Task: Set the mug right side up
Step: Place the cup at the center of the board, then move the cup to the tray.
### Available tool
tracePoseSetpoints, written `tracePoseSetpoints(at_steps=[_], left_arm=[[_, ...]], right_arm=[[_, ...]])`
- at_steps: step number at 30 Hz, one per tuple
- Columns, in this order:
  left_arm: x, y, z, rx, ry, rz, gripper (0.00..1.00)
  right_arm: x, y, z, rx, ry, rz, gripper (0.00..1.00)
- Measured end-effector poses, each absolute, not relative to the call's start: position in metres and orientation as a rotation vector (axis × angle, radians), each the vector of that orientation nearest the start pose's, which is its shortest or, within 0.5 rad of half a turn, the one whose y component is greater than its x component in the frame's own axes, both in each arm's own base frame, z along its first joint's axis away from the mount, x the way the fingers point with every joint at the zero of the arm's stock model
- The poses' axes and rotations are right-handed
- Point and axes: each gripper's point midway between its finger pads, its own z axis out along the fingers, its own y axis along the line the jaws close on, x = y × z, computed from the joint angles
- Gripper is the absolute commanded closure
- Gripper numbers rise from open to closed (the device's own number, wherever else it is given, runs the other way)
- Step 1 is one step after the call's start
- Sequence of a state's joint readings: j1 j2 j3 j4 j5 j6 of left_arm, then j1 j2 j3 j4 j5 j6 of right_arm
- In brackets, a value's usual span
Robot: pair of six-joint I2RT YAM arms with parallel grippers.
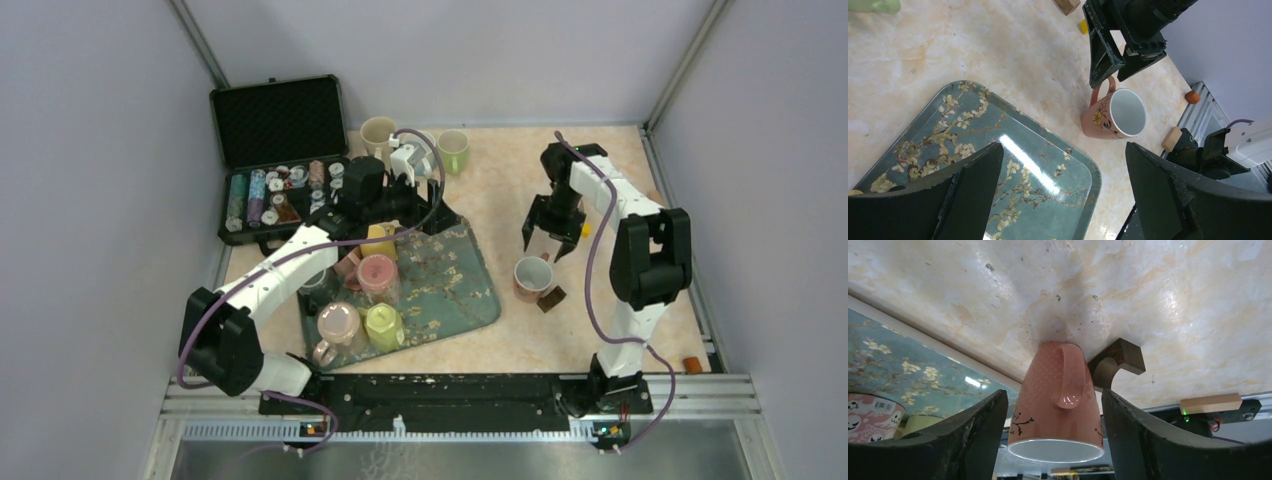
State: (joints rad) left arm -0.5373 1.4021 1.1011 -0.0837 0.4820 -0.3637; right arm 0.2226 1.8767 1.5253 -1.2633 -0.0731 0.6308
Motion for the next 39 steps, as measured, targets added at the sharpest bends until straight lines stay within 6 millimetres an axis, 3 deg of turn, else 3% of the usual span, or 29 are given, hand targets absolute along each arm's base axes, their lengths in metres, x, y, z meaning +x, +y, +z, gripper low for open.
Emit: tracePoseSetpoints(at_steps=[6, 10, 14, 18, 21, 26, 29, 39], left_arm=[[0.312, -0.296, 0.239, 0.508, 2.0, -1.049, 0.01], [0.313, -0.295, 0.237, 0.492, 2.011, -1.041, 0.01], [0.313, -0.283, 0.231, 0.433, 2.066, -0.97, 0.01], [0.308, -0.261, 0.235, 0.359, 2.101, -0.866, 0.01], [0.299, -0.241, 0.246, 0.306, 2.094, -0.792, 0.01], [0.274, -0.209, 0.255, 0.24, 2.109, -0.708, 0.01], [0.256, -0.199, 0.246, 0.234, 2.165, -0.672, 0.01], [0.185, -0.204, 0.196, 0.316, 2.436, -0.542, 0.01]], right_arm=[[0.306, 0.098, 0.114, 0.629, 3.033, 0.067, 0.02], [0.327, 0.099, 0.15, 0.591, 2.849, 0.148, 0.01], [0.351, 0.106, 0.202, 0.517, 2.577, 0.273, 0.01], [0.352, 0.121, 0.235, 0.433, 2.376, 0.389, 0.01], [0.348, 0.135, 0.238, 0.376, 2.303, 0.445, 0.01], [0.342, 0.161, 0.227, 0.286, 2.29, 0.5, 0.01], [0.341, 0.171, 0.231, 0.25, 2.275, 0.525, 0.01], [0.339, 0.175, 0.241, 0.222, 2.224, 0.566, 0.01]])
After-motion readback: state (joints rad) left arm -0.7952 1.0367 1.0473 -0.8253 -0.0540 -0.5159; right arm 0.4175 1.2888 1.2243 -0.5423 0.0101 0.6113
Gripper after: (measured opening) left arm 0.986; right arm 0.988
